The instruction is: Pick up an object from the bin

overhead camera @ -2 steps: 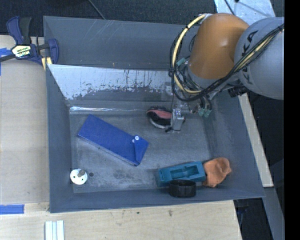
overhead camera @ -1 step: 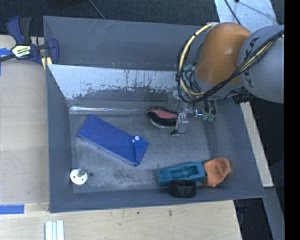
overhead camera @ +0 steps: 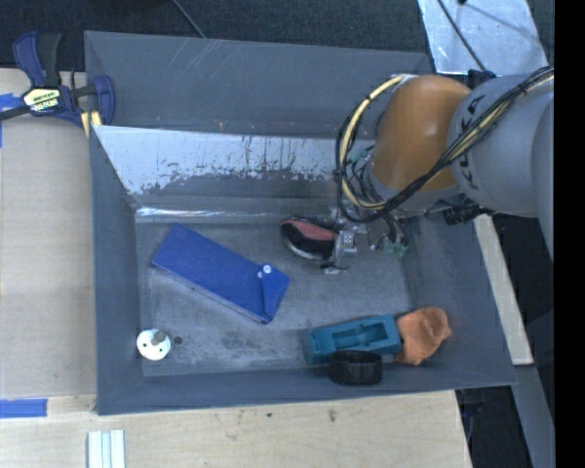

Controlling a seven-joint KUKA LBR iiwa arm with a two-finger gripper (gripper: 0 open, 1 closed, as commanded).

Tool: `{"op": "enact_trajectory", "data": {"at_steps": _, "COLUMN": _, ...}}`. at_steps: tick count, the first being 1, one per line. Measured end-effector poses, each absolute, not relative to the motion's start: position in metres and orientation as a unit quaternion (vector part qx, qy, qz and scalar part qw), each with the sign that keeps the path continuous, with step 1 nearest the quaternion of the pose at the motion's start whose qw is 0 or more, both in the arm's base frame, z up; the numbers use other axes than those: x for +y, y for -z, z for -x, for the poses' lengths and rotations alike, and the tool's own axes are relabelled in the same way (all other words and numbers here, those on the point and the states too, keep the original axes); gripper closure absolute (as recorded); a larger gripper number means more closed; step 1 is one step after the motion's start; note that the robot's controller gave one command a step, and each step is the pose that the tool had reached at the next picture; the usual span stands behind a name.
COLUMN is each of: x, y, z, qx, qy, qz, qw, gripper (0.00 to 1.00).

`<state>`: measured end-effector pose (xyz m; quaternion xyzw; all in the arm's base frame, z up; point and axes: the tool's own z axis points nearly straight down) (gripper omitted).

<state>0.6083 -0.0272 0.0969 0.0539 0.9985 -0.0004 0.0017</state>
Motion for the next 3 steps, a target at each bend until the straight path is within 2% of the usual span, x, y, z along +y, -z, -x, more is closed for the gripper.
{"op": "enact_trajectory", "data": {"at_steps": 1, "x": -0.027, "y": -0.097, "z": -0.608, "qx": 0.999, "qy": 0.0, "qz": -0.054, "qw": 0.002, "gripper": 1.0}}
{"op": "enact_trajectory", "data": {"at_steps": 2, "x": -0.032, "y": -0.148, "z": -0.586, "qx": 0.999, "qy": 0.0, "qz": -0.047, "qw": -0.003, "gripper": 1.0}}
{"op": "enact_trajectory", "data": {"at_steps": 3, "x": -0.032, "y": -0.163, "z": -0.584, "qx": 0.999, "qy": 0.0, "qz": -0.047, "qw": -0.002, "gripper": 1.0}}
